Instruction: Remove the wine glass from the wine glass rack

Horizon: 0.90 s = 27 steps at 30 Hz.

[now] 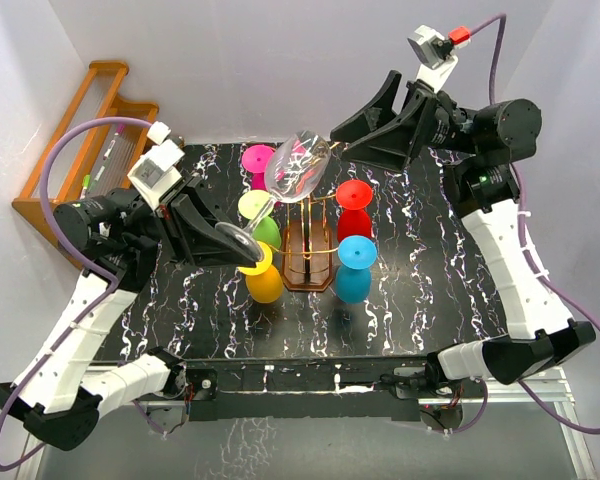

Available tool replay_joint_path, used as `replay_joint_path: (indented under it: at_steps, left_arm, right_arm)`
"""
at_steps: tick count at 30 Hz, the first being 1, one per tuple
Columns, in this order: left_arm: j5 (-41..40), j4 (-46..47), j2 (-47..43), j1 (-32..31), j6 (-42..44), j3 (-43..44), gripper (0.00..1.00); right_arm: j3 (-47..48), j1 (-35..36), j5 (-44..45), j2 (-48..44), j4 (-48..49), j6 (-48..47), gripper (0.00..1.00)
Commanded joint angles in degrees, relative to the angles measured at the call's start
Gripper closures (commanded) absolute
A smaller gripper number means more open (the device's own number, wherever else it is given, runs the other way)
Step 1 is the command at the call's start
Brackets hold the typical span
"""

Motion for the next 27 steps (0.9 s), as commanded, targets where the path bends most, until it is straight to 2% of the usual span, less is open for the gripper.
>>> replay_joint_path:
  at_steps: [1,14,21,24,27]
  left_arm:
    - [-2.03,6.09,-0.14,-0.04,-0.68,-0.12,1.00]
    - [-2.46,9.15,1.73,0.00,-1.99,-0.50,1.00]
    - [-2.47,12.33,3.61,-0.04,-3.66,-0.60,1.00]
    - [-2.47,12.83,4.20,-0.04,-3.90,-0.60,1.00]
    - [-2.53,12.40,4.40,0.03,-3.74,-1.04,1.00]
  right_arm:
    - [-0.66,0.17,-3.07,1.05,14.81,9.51,0.33]
    - [-1.58,1.06,-5.53,4.12,29.19,20.64,0.34]
    - [-1.42,3.70,-6.23,5.35,31.96,22.24,0.37]
    - [-1.40,4.22,-6.46,5.67,32.23,22.24,0.47]
    - [-1.49,4.24,-6.78,5.69,32.17,22.11,0.79]
